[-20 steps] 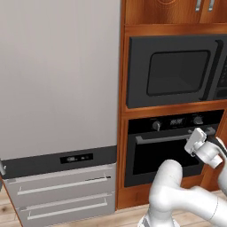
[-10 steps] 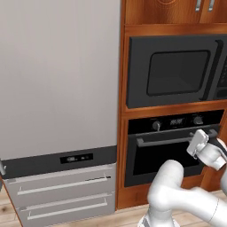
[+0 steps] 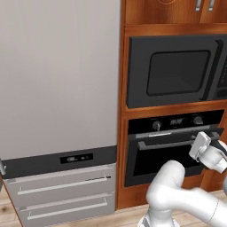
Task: Take the baked cake out of the oven and place it on the plate for cooling. Then close the oven door.
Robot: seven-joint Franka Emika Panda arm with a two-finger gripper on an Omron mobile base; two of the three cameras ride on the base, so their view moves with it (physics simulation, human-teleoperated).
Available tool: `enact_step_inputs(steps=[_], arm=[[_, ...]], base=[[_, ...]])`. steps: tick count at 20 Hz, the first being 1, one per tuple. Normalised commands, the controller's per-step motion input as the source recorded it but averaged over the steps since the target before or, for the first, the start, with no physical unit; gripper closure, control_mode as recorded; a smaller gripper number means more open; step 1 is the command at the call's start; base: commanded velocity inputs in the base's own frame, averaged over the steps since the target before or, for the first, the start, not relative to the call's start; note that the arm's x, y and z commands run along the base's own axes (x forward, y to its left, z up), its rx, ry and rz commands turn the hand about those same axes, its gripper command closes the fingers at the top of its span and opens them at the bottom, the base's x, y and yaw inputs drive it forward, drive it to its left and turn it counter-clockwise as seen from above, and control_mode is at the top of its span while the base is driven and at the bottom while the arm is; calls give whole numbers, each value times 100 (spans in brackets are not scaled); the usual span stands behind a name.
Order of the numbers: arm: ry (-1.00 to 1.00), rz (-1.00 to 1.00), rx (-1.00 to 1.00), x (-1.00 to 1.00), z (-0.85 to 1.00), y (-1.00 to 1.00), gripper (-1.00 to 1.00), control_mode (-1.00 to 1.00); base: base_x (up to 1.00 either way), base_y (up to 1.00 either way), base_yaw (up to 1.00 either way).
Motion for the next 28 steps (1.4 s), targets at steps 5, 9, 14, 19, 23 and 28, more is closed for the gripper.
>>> enact_step_inputs(steps=[5, 9, 14, 19, 23, 28], arm=[[5, 0, 0, -21, -16, -9, 100, -100], [6, 0, 0, -18, -15, -8, 100, -100], [5, 0, 0, -21, -17, -8, 100, -100], [6, 0, 0, -19, -18, -6, 100, -100], [7, 0, 0, -17, -16, -4, 100, -100], [7, 0, 0, -16, -14, -4, 100, -100]], base=[[0, 0, 0], [0, 0, 0], [0, 0, 0], [0, 0, 0], [0, 0, 0], [0, 0, 0]])
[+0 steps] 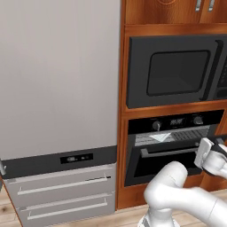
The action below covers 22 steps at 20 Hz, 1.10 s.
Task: Take the baked cake out of the oven and place it on the plate for cooling. Then close the oven door.
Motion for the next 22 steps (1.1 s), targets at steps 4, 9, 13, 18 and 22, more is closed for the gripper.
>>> enact_step_inputs(steps=[4, 9, 13, 18, 22], arm=[[6, 0, 0, -17, -17, -4, 100, -100], [5, 0, 0, -19, -18, -4, 100, -100], [3, 0, 0, -26, -19, -8, 100, -100], [2, 0, 0, -27, -15, -9, 100, -100], [4, 0, 0, -26, -8, -9, 100, -100]], base=[[0, 0, 0], [0, 0, 0], [0, 0, 0], [0, 0, 0], [0, 0, 0]])
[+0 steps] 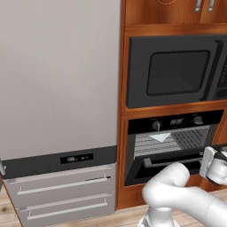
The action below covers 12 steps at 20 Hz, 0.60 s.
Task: Take the baked cake out of the oven and place it on the plate for cooling. Then close the oven door.
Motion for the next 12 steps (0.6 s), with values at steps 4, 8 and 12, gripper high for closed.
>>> enact_step_inputs(steps=[4, 8, 12], arm=[[6, 0, 0, -24, -2, -8, -100, -100], [10, 0, 0, -12, 0, -8, -100, -100], [15, 0, 0, -2, 6, -20, -100, -100]], base=[[0, 0, 0], [0, 0, 0], [0, 0, 0]])
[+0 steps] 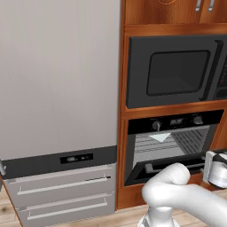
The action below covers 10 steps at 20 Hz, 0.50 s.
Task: Take the baked cake out of the oven and place it on the plate for cooling. Then close the oven door.
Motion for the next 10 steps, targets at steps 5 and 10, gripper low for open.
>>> enact_step_inputs(steps=[5, 10], arm=[[19, 0, 0, 0, 11, -17, -100, -100], [12, 0, 0, -11, 27, -27, -100, -100]], base=[[0, 0, 0], [0, 0, 0]])
